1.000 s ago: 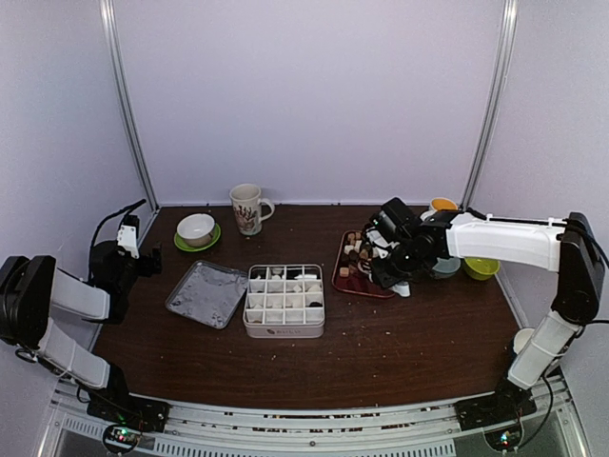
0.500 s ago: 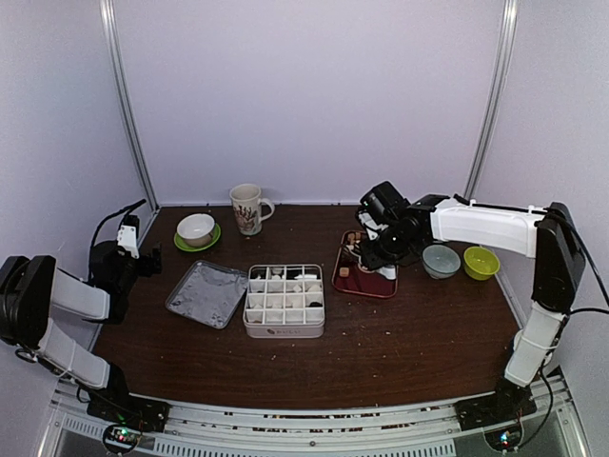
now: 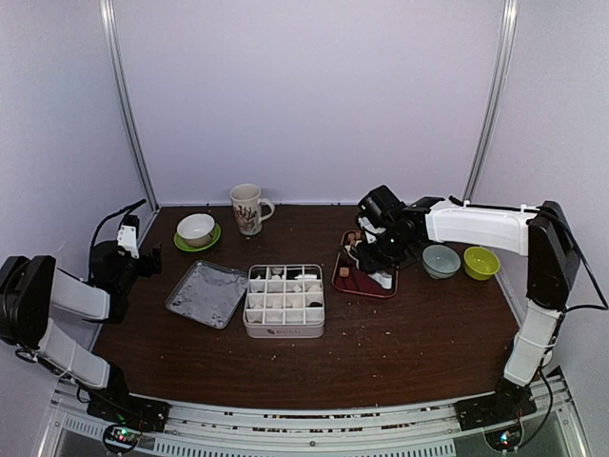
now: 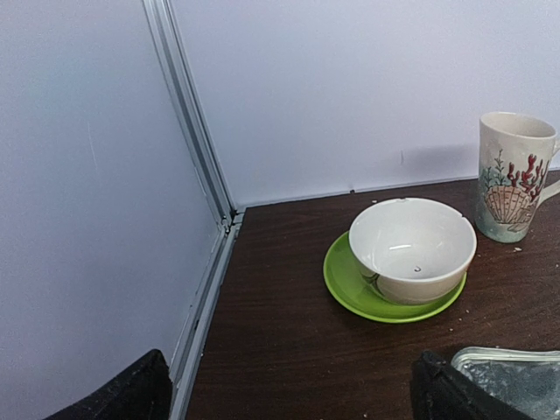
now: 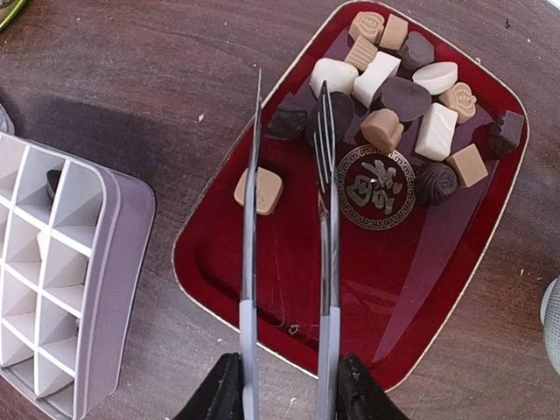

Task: Pack the chocolate
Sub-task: Pick up the fake chocolate from the plate.

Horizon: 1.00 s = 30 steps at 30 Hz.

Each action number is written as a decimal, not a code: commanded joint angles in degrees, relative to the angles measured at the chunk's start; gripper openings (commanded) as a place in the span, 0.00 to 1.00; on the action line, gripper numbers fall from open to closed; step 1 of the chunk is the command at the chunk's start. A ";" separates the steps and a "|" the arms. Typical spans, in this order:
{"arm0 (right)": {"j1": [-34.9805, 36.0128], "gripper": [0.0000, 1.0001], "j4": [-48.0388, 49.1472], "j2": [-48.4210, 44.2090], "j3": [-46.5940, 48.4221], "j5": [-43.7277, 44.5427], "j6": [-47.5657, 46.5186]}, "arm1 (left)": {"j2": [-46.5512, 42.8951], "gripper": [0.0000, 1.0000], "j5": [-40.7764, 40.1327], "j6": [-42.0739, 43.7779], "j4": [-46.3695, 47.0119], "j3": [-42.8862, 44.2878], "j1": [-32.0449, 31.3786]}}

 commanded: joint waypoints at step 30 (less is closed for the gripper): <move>-1.28 0.33 -1.01 2.60 2.32 -3.41 4.21 | 0.29 0.98 -0.35 -0.47 1.53 0.79 0.44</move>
